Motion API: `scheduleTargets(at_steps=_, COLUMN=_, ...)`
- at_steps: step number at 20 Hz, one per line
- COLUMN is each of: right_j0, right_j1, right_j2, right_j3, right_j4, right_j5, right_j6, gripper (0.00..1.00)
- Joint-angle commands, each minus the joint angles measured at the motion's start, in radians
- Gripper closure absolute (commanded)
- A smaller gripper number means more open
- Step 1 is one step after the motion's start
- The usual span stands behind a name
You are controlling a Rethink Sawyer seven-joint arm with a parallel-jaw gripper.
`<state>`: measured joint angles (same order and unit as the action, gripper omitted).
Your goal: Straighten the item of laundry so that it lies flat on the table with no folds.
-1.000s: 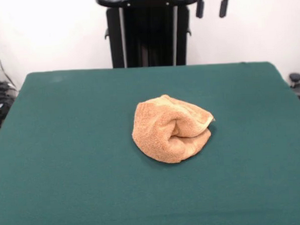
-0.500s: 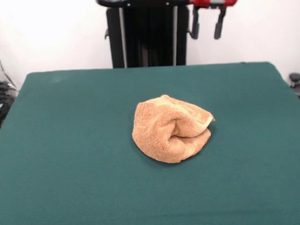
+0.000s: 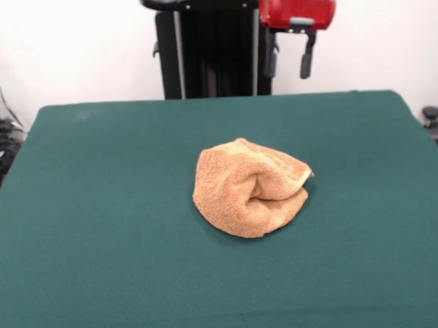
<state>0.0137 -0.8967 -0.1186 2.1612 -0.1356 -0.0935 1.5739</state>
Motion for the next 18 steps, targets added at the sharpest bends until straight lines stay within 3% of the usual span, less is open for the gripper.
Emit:
scheduleTargets(at_steps=1, right_j0=-0.036, right_j1=0.027, right_j2=0.103, right_j3=0.079, right_j4=-0.006, right_j5=-0.214, right_j6=0.302, gripper=0.00)
scheduleTargets(at_steps=18, right_j0=-0.082, right_j1=0.084, right_j2=0.196, right_j3=0.125, right_j4=0.003, right_j5=-0.418, right_j6=0.379, gripper=0.00)
